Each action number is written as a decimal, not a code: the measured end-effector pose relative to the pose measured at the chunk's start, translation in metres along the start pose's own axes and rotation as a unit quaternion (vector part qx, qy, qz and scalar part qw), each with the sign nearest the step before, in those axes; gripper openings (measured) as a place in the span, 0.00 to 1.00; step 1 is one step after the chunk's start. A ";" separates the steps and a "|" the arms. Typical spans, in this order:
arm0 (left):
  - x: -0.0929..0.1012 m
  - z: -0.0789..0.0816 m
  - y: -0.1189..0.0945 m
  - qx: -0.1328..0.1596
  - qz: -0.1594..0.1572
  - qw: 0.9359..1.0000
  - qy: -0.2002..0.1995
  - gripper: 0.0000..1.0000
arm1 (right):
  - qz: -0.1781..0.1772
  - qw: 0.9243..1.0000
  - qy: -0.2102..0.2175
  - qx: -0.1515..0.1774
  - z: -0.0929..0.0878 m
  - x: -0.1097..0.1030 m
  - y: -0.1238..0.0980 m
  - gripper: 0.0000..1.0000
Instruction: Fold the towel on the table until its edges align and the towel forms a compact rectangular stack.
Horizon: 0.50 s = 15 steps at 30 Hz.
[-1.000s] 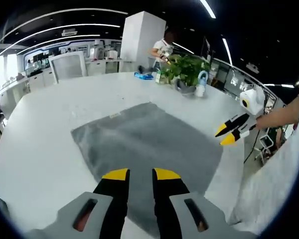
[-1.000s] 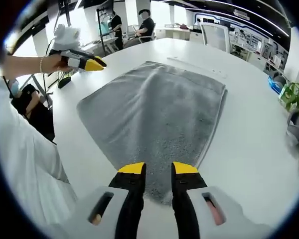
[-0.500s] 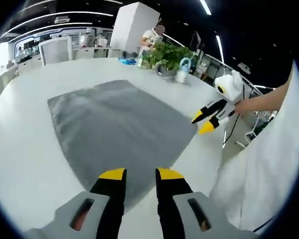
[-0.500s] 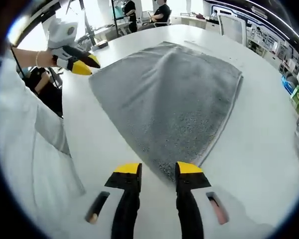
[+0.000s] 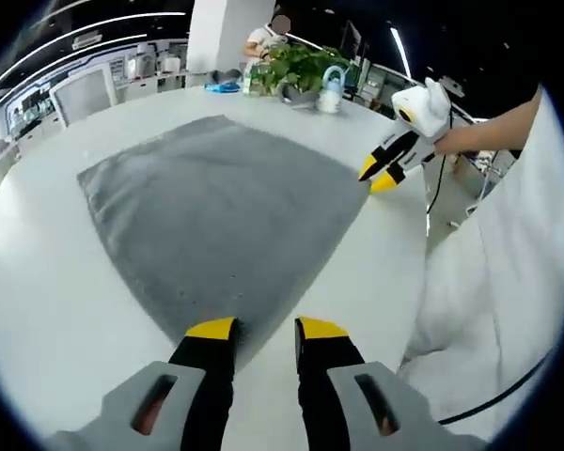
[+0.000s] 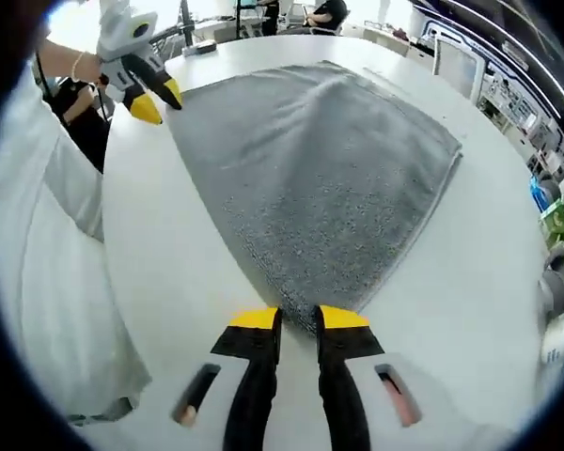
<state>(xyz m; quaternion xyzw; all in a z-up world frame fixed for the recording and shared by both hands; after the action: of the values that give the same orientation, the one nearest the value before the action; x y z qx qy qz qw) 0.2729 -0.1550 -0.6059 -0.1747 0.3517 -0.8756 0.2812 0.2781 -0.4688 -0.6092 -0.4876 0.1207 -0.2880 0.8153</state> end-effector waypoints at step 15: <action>-0.007 -0.001 0.004 -0.026 0.066 0.994 0.078 0.07 | -0.044 0.999 -0.031 -0.006 -0.001 0.001 0.000 0.01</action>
<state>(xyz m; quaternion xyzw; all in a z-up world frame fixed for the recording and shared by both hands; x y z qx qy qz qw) 0.2794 -0.1523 -0.6099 -0.0890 0.4058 -0.8568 0.3055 0.2783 -0.4703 -0.6099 -0.5057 0.0754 -0.3080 0.8023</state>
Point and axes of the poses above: the point that each gripper's makers call its tool centre point, and the gripper's own axes: y roughly forward along the fingers, x roughly to its right, z roughly out of its top, the point moved 6 cm from there along -y, roughly backward along the fingers, and after that the axes turned 2 degrees about x, right-handed, at the moved point
